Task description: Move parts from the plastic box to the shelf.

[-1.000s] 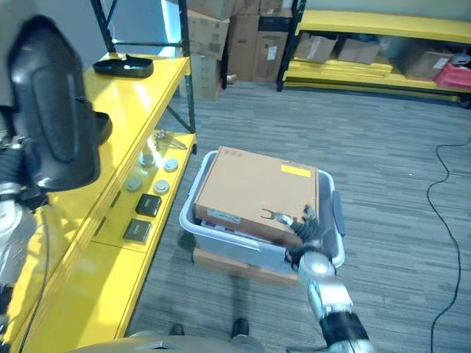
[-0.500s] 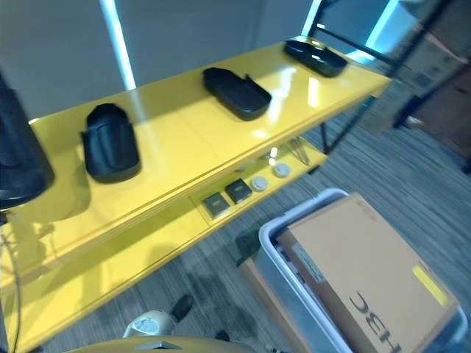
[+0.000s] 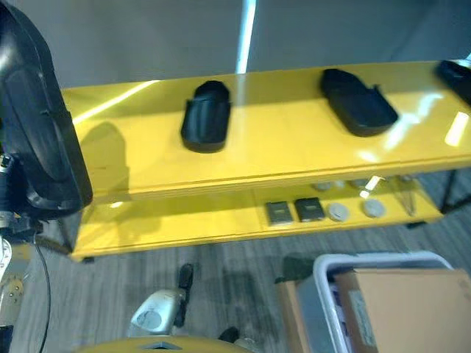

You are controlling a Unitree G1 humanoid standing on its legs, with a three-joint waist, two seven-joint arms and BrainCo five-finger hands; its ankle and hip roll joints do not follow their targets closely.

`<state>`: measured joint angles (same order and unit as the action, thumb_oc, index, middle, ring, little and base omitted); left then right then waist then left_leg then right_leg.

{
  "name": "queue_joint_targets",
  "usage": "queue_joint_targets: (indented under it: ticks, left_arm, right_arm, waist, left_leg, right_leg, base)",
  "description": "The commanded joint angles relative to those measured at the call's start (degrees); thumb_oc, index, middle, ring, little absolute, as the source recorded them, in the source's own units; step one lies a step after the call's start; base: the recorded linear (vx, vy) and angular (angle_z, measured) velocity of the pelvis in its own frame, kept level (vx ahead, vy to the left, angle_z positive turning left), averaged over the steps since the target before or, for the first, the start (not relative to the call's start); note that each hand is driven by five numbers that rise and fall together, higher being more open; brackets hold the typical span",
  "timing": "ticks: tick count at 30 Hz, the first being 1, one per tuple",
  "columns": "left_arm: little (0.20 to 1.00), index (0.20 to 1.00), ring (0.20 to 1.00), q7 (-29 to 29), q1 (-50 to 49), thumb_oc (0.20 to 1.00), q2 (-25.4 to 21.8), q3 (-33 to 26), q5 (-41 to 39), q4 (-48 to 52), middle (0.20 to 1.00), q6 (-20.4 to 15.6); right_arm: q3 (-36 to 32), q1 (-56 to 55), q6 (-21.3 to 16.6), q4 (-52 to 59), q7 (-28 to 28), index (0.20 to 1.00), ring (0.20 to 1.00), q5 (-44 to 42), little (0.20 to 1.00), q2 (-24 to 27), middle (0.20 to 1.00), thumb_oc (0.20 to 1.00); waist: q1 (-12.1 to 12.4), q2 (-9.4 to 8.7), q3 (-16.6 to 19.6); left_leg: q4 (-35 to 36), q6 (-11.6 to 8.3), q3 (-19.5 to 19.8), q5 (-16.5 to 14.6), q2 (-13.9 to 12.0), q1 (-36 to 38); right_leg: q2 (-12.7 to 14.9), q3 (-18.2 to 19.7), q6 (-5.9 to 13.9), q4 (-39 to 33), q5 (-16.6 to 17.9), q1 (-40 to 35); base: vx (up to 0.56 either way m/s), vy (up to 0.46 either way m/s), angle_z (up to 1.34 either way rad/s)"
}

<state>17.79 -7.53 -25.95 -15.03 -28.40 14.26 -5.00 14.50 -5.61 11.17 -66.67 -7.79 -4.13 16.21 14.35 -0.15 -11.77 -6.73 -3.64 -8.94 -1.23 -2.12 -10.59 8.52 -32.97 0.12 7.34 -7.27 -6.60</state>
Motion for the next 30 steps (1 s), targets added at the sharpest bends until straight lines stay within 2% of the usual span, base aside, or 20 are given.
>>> queue_joint_targets:
  ticks: [1, 4, 7, 13, 17, 18, 19, 21, 22, 23, 25, 26, 27, 28, 29, 30]
  left_arm:
    - [0.2, 0.2, 0.2, 2.0, 1.3, 0.2, -1.0, -2.6, -1.8, 4.3, 0.2, -5.0]
    - [0.2, 0.2, 0.2, 1.3, 1.1, 0.2, -0.6, -2.0, -1.9, 3.4, 0.2, -2.7]
    - [0.2, 0.2, 0.2, 1.1, 1.4, 0.2, -0.5, -1.3, -3.9, 2.4, 0.2, -1.3]
    - [0.2, 0.2, 0.2, -0.1, 0.0, 0.2, -1.3, -0.9, -4.5, 0.6, 0.2, -2.3]
    - [0.2, 0.2, 0.2, -1.2, 1.1, 0.2, -3.0, -1.0, -5.8, -0.5, 0.2, -2.1]
    - [0.2, 0.2, 0.2, -1.2, 1.2, 0.2, -3.0, -0.9, -5.8, -0.5, 0.2, -2.1]
    - [0.2, 0.2, 0.2, -1.0, 2.8, 0.2, -3.7, 0.5, -5.9, -1.2, 0.2, -1.6]
    - [0.2, 0.2, 0.2, -1.2, 4.1, 0.2, -3.9, 2.0, -5.6, -2.0, 0.2, -1.5]
    - [0.2, 0.2, 0.2, -0.9, 5.2, 0.2, -4.1, 3.6, -4.0, -2.5, 0.2, -1.4]
    - [0.2, 0.2, 0.2, -0.6, 5.6, 0.2, -4.5, 4.3, -4.4, -2.6, 0.2, -1.4]
    - [0.2, 0.2, 0.2, 0.5, 6.8, 0.2, -4.8, 5.9, -5.3, -3.2, 0.2, -1.8]
    - [0.2, 0.2, 0.2, 0.6, 7.0, 0.2, -4.9, 6.1, -5.6, -3.3, 0.2, -1.8]
    - [0.2, 0.2, 0.2, 1.2, 7.8, 0.2, -4.9, 6.8, -5.7, -2.6, 0.2, -1.0]
    - [0.2, 0.2, 0.2, 1.3, 8.0, 0.2, -4.8, 6.9, -5.7, -2.5, 0.2, -0.8]
    - [0.2, 0.2, 0.2, 1.2, 8.7, 0.2, -3.7, 7.4, -5.6, -1.5, 0.2, 0.7]
    - [0.2, 0.2, 0.2, 1.1, 8.7, 0.2, -3.3, 7.7, -5.4, -1.4, 0.2, 1.0]
  right_arm:
    - [-0.1, 3.1, -0.6, -4.1, 1.5, 1.0, 1.0, 3.5, 1.0, -0.1, 1.0, 1.0]
    - [0.2, 3.8, -0.4, -5.9, 1.5, 1.0, 1.0, 2.3, 1.0, 0.2, 1.0, 1.0]
    - [0.0, 4.1, -0.5, -6.5, 2.1, 1.0, 1.0, 2.5, 1.0, 0.5, 1.0, 1.0]
    - [-0.8, 3.9, -0.4, -6.9, 1.8, 1.0, 1.0, 5.9, 1.0, 0.6, 1.0, 1.0]
    - [-2.7, 2.4, -2.5, -7.1, 1.1, 1.0, 1.0, 0.0, 1.0, 0.8, 1.0, 1.0]
    - [-2.8, 2.4, -2.5, -7.1, 1.1, 1.0, 1.0, 0.0, 1.0, 0.8, 1.0, 1.0]
    - [-4.4, 1.7, -3.6, -6.8, 1.3, 1.0, 1.0, -0.5, 1.0, 1.0, 1.0, 1.0]
    - [-5.3, 1.2, -4.8, -6.7, 1.6, 1.0, 1.0, -1.3, 1.0, 1.0, 1.0, 1.0]
    - [-6.6, 0.8, -5.8, -6.5, 2.2, 1.0, 1.0, -3.2, 1.0, 1.0, 1.0, 1.0]
    - [-6.7, 0.9, -6.4, -6.5, 2.3, 1.0, 1.0, -3.9, 1.0, 1.2, 1.0, 1.0]
    - [-6.5, 1.2, -7.1, -6.3, 2.9, 1.0, 1.0, -3.9, 1.0, 1.7, 1.0, 1.0]
    - [-6.4, 1.4, -7.2, -6.4, 3.0, 1.0, 1.0, -3.6, 1.0, 1.8, 1.0, 1.0]
    - [-5.8, 1.5, -6.8, -6.2, 2.9, 1.0, 1.0, -3.1, 1.0, 1.8, 1.0, 1.0]
    - [-5.7, 1.5, -6.8, -6.2, 2.9, 1.0, 1.0, -3.1, 1.0, 1.8, 1.0, 1.0]
    - [-5.4, 1.7, -6.5, -6.9, 3.0, 1.0, 1.0, -2.9, 1.0, 1.5, 1.0, 1.0]
    - [-5.1, 1.7, -6.3, -7.0, 3.0, 1.0, 1.0, -2.8, 1.0, 1.6, 1.0, 1.0]
  waist:
    - [-2.1, 0.75, 1.0]
    - [-2.1, 1.56, 1.6]
    - [-2.1, 2.27, 2.3]
    - [-1.6, 3.21, 3.2]
    - [-2.3, 3.45, 3.1]
    - [-2.3, 3.39, 3.1]
    - [-3.4, 3.55, 2.7]
    - [-4.6, 3.83, 2.2]
    - [-6.4, 4.31, 1.1]
    - [-7.4, 4.62, 0.6]
    - [-9.6, 4.37, -0.2]
    - [-9.9, 4.37, -0.1]
    - [-11.1, 3.57, -0.6]
    - [-11.2, 3.47, -0.6]
    - [-11.9, 2.91, -0.2]
    - [-11.9, 2.77, 0.1]
  left_leg:
    - [-1.8, -0.78, 2.7, 2.2, -0.8, 1.2]
    - [0.9, -1.77, 0.8, 3.6, -3.2, 3.4]
    - [2.9, -1.97, 0.2, 3.8, -3.6, 5.3]
    - [3.4, -0.08, 2.2, 0.6, -0.2, 8.5]
    - [2.0, 2.85, 2.9, -1.4, 2.4, 8.7]
    - [1.9, 2.93, 2.9, -1.5, 2.5, 8.7]
    - [1.8, 4.99, 3.5, -2.4, 4.4, 9.1]
    - [1.7, 6.27, 4.1, -3.1, 5.8, 9.6]
    - [2.2, 7.45, 5.0, -3.7, 7.0, 11.1]
    - [2.4, 7.74, 4.8, -2.7, 7.0, 10.7]
    - [3.6, 7.61, 5.9, -2.5, 7.8, 11.6]
    - [3.7, 7.57, 5.9, -2.4, 7.8, 11.5]
    - [3.9, 7.35, 6.6, -2.9, 8.6, 12.3]
    - [3.9, 7.28, 6.7, -2.9, 8.7, 12.2]
    - [4.4, 7.3, 8.0, -2.8, 9.3, 12.7]
    - [4.6, 6.98, 7.8, -2.6, 9.2, 12.6]
  right_leg:
    - [-4.5, 8.7, 4.25, -2.4, 2.0, 2.1]
    - [-3.7, 6.6, 4.04, -2.3, 1.4, 1.1]
    - [-2.8, 5.5, 4.11, -1.9, 0.8, 0.5]
    - [0.9, 7.0, 5.94, 1.2, 0.1, 0.4]
    - [4.7, 9.6, 7.66, 7.7, -0.4, 1.9]
    - [4.9, 9.7, 7.75, 8.0, -0.5, 2.0]
    - [7.4, 12.3, 8.29, 14.1, 1.9, 4.4]
    - [8.8, 14.8, 8.52, 19.9, 4.0, 7.5]
    - [7.8, 19.0, 8.37, 26.2, 5.5, 11.3]
    - [5.4, 19.4, 7.4, 25.3, 5.5, 12.5]
    - [-0.1, 21.0, 7.68, 21.3, 5.8, 14.8]
    - [-0.9, 21.2, 7.68, 20.3, 6.2, 15.2]
    - [-3.7, 21.9, 7.93, 13.1, 7.3, 15.5]
    - [-4.1, 21.9, 7.91, 11.5, 7.7, 15.5]
    - [-5.6, 23.5, 7.76, 6.6, 9.1, 14.9]
    - [-6.3, 23.7, 7.24, 4.6, 8.4, 13.8]
  base:
    - [0.02, 0.16, 0.08]
    - [0.08, 0.17, 0.59]
    - [0.14, 0.219, 0.87]
    - [0.2, 0.3, 0.19]
    - [0.15, 0.299, -0.03]
    - [0.12, 0.3, -0.09]
    - [0.11, 0.333, -0.08]
    - [0.1, 0.333, 0.15]
    - [-0.01, 0.186, 0.27]
    - [-0.01, 0.153, 0.13]
    - [-0.01, -0.003, 0.06]
    - [0.06, -0.06, 0.45]
    - [0.05, -0.065, 0.57]
    - [0.13, -0.116, 0.31]
    - [0.11, -0.09, 0.34]
    - [0.14, -0.121, 0.44]
